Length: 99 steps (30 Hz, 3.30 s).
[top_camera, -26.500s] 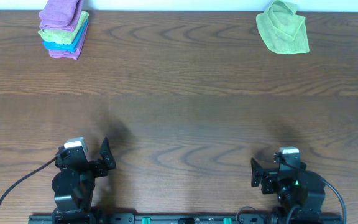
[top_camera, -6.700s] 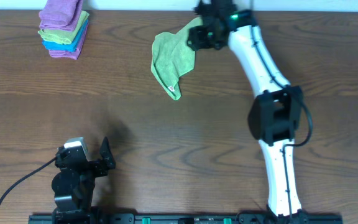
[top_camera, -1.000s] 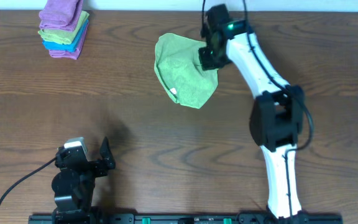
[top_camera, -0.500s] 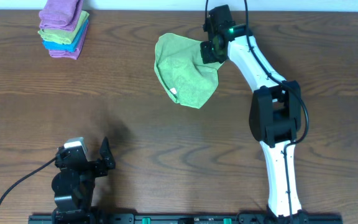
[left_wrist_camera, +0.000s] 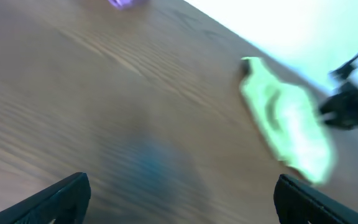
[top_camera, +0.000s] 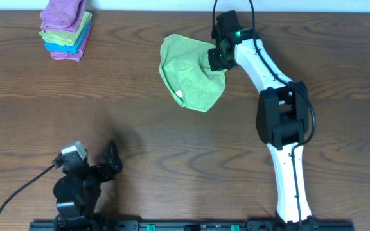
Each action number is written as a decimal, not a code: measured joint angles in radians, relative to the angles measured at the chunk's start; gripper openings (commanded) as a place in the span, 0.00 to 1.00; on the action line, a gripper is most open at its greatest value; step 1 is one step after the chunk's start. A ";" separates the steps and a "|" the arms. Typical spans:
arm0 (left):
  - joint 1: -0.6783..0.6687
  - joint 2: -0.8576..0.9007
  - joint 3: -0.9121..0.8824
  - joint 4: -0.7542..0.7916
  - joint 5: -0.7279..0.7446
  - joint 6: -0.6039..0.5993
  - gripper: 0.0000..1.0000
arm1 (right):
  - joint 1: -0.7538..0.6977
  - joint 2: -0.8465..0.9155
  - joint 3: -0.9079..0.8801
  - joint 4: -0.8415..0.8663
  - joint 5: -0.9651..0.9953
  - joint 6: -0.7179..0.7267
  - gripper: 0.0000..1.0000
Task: Fold the cloth
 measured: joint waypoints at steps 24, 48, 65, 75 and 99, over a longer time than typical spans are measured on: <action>0.000 0.085 0.001 -0.001 0.171 -0.290 0.95 | -0.206 0.056 0.038 0.178 0.056 0.108 0.01; -0.163 0.648 0.076 0.479 0.283 -0.080 0.96 | -0.098 -0.486 0.283 -0.236 -0.018 0.013 0.69; -0.480 1.534 0.822 0.362 0.027 0.273 0.96 | -0.091 -0.723 0.283 -0.620 -0.028 -0.024 0.64; -0.482 1.749 1.044 0.362 0.203 0.302 0.88 | -0.092 -0.782 0.283 -0.641 -0.002 -0.024 0.64; -0.525 2.000 1.048 0.559 -0.039 0.278 0.06 | -0.097 -0.781 0.283 -0.638 0.024 -0.024 0.63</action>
